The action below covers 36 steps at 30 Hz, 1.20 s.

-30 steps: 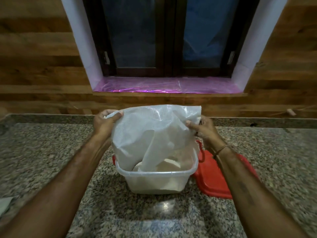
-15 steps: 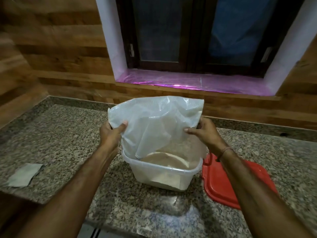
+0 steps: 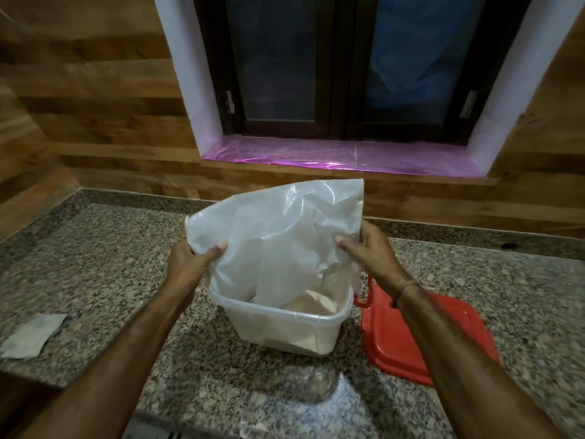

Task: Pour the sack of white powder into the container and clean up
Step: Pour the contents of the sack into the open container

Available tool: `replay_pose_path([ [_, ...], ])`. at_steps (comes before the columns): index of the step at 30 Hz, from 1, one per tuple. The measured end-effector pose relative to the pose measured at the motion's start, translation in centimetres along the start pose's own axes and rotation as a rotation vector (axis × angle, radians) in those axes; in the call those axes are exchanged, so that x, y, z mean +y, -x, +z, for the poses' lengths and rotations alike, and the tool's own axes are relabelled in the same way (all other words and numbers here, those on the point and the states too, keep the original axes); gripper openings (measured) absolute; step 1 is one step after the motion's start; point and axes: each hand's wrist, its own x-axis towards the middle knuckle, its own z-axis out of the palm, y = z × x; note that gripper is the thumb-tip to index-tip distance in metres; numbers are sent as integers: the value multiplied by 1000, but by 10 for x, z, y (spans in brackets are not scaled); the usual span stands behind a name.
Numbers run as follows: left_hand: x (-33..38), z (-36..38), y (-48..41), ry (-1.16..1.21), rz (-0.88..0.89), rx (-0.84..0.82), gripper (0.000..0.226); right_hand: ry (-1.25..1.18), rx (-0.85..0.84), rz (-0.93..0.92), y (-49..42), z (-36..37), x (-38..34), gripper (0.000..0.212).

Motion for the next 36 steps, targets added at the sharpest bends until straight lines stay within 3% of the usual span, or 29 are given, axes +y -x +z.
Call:
replay_pose_path([
  [3, 12, 3, -6, 69, 25, 81, 17, -40, -58, 19, -1, -1, 4, 40],
  [8, 21, 12, -11, 151, 14, 179, 20, -173, 69, 68, -3, -7, 7, 15],
  [11, 26, 13, -9, 196, 19, 185, 19, -143, 2, 50, -3, -9, 4, 17],
  [17, 38, 13, -16, 173, 81, 123, 31, -161, 72, 88, -1, -8, 13, 18],
  [20, 35, 3, -13, 220, 49, -107, 50, -285, 126, 139, -1, -5, 6, 17],
  [22, 16, -6, -3, 108, -16, -234, 60, -330, 137, 164, 1, -3, 1, 17],
  [24, -1, -12, 4, -12, -31, -244, 55, -336, 151, 185, 1, -1, 0, 16],
  [27, -10, -11, 8, -57, 31, -159, 32, -381, 152, 240, -4, 0, -2, 10],
  [32, 15, -12, 2, -40, 156, 3, 22, -432, -8, 233, -5, 0, -9, 12],
  [36, 29, -9, -8, -330, 287, 30, 23, -370, 41, 126, -6, 3, -13, 15],
])
